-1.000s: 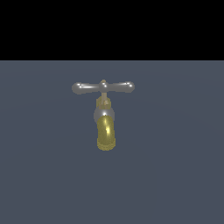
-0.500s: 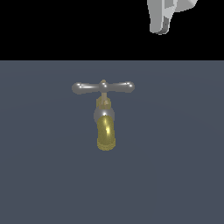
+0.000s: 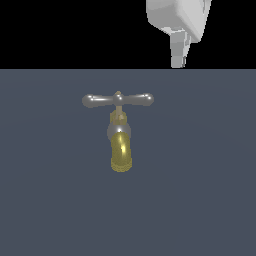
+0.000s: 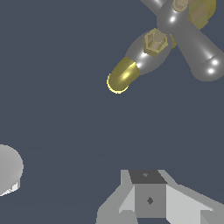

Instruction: Turn on the faucet by rotating a designated handle.

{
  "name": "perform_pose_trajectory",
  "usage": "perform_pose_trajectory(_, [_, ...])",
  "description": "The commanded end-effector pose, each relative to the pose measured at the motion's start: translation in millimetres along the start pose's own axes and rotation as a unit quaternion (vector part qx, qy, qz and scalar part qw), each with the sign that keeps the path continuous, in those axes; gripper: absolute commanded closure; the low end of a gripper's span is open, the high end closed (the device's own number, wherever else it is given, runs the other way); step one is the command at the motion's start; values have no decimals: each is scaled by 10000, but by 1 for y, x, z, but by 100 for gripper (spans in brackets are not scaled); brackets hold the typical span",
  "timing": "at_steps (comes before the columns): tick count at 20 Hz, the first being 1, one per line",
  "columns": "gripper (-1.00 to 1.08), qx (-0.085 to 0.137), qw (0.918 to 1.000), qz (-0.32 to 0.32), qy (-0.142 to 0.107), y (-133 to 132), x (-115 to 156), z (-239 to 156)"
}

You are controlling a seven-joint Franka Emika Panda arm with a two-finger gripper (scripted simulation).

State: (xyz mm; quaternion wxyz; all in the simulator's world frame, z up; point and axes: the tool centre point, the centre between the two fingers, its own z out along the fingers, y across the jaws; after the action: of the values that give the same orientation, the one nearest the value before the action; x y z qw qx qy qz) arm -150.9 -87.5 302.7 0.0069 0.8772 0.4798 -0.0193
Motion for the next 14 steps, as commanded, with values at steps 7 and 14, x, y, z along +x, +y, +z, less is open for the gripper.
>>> perform_pose_trajectory(7, [108,-42,9956,-938,39,29,14,30])
perform_pose_trajectory(14, [108,-68,9861,-1657,74,48,30,53])
